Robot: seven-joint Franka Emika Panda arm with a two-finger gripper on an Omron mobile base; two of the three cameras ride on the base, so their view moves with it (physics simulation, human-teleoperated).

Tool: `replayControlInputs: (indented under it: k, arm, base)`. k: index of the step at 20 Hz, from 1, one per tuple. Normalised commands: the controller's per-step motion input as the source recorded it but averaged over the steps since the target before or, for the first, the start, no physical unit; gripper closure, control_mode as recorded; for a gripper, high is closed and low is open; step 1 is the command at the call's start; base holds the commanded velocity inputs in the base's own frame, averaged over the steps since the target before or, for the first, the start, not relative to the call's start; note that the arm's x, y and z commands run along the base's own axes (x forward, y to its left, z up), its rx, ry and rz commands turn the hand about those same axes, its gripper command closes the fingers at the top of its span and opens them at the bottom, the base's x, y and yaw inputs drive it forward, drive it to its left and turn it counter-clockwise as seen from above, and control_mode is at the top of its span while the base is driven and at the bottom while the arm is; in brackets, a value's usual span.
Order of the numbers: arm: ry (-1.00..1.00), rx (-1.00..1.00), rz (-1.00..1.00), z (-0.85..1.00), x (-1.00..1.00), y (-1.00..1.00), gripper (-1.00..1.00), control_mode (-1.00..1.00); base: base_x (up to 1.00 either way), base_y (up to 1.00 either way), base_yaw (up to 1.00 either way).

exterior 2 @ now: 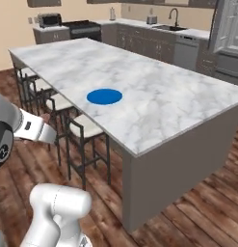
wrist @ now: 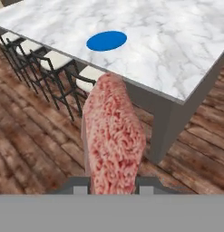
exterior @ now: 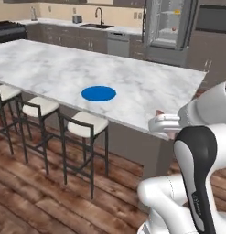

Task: Take the cheese, steak, and onion from the fridge and place them on the plate on the dining counter to create an appetizer plate.

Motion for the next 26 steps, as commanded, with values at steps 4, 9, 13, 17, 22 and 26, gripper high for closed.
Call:
replayControlInputs:
  k: [4,9,13,17,22,26]
  arm:
    - [0.00,0.00,0.00,0.00,0.00,0.00,1.00,1.00]
    - [0.00,0.00,0.00,0.00,0.00,0.00,1.00,1.00]
    - [0.00,0.00,0.00,0.00,0.00,0.00,1.00,1.00]
    - [0.00,0.00,0.00,0.00,0.00,0.00,1.00,1.00]
    - [0.00,0.00,0.00,0.00,0.00,0.00,1.00,1.00]
    - [0.00,0.00,0.00,0.00,0.00,0.00,1.00,1.00]
  base:
    - [0.32,1.00,-0.50]
    - [0.68,1.00,-0.52]
    - [0.71,1.00,-0.51]
    - [0.67,1.00,-0.50]
    - [0.75,1.00,-0.50]
    - [0.98,1.00,-0.48]
